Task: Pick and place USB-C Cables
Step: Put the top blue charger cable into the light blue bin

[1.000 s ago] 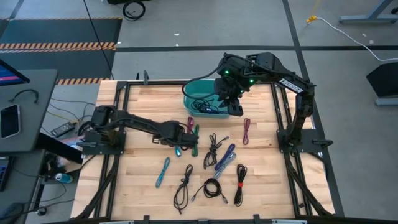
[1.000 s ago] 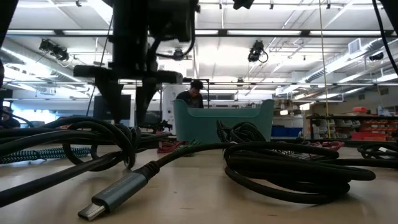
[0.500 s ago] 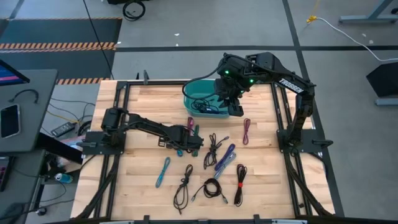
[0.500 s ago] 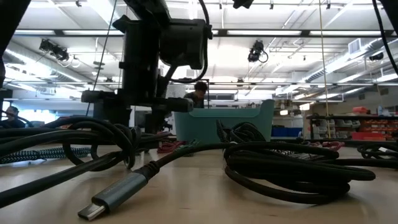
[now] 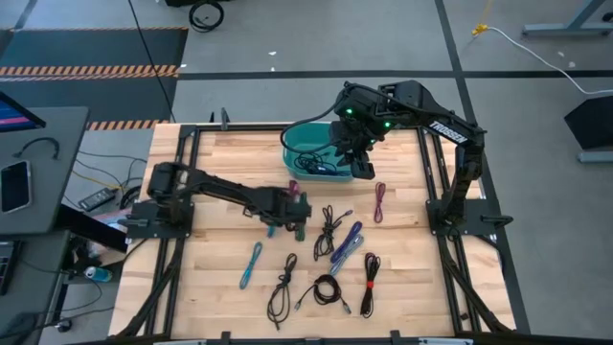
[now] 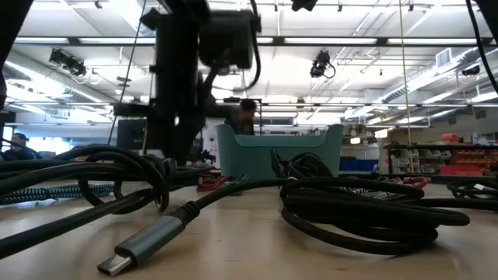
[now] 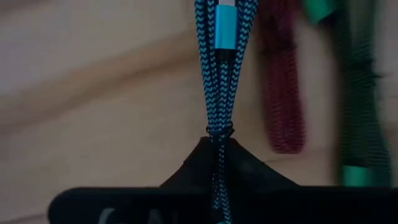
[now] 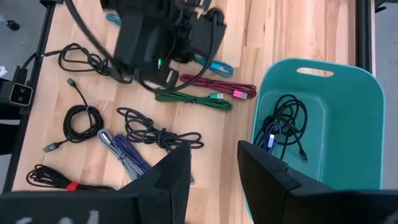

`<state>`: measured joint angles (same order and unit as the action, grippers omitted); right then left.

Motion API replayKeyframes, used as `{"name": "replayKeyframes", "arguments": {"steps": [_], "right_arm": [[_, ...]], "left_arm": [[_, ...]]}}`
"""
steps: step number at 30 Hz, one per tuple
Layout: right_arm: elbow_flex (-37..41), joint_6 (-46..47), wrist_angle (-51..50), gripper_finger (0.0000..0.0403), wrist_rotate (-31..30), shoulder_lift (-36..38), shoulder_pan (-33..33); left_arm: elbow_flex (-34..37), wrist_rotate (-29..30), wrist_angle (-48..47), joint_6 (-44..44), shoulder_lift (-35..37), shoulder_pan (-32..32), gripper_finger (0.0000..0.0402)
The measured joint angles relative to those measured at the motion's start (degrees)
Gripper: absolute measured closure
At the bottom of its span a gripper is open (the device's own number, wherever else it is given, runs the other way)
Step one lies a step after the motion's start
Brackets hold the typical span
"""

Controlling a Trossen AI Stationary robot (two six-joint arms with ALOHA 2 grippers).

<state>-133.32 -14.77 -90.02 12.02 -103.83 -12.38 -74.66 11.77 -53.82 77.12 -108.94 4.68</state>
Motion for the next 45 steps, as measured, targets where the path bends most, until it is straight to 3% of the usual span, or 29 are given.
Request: {"name": "replayKeyframes", "arguments": {"steps": [8, 13, 17, 21, 25, 33, 41, 45], "right_arm": [[0.0, -0.4, 0.0, 0.027, -1.2, 1.3, -1.6], [0.0, 0.0, 0.0, 0.027, -8.8, 3.4, -4.0], [0.0, 3.1, 0.2, 0.027, -12.9, 5.5, -6.7], [0.0, 7.6, 1.1, 0.027, -13.1, 7.7, -9.1], [0.0, 11.4, 2.2, 0.027, -12.9, 9.6, -10.7], [0.0, 16.6, 5.9, 0.027, -12.6, 11.3, -11.2], [0.0, 17.6, 8.2, 0.0271, -12.4, 11.3, -11.1], [0.0, 17.6, 8.2, 0.0271, -12.3, 11.8, -11.1]], "left_arm": [[0.0, 9.9, -2.7, -13.4, 13.9, -1.3, 0.0381], [0.0, 11.5, -2.9, -29.5, 19.5, -7.1, 0.0381], [0.0, 5.4, -0.2, -44.7, 20.2, -13.7, 0.0381], [0.0, -2.2, 8.9, -58.3, 19.8, -19.5, 0.0381], [-1.9, -5.0, 14.7, -68.0, 19.4, -23.5, 0.0381], [-17.4, -6.8, 10.3, -83.4, 13.7, -30.2, 0.0382], [-43.1, -11.7, -1.7, -94.6, -3.1, -31.2, 0.0382], [-50.6, -15.1, -5.4, -98.4, -10.7, -30.5, 0.0382]]}}
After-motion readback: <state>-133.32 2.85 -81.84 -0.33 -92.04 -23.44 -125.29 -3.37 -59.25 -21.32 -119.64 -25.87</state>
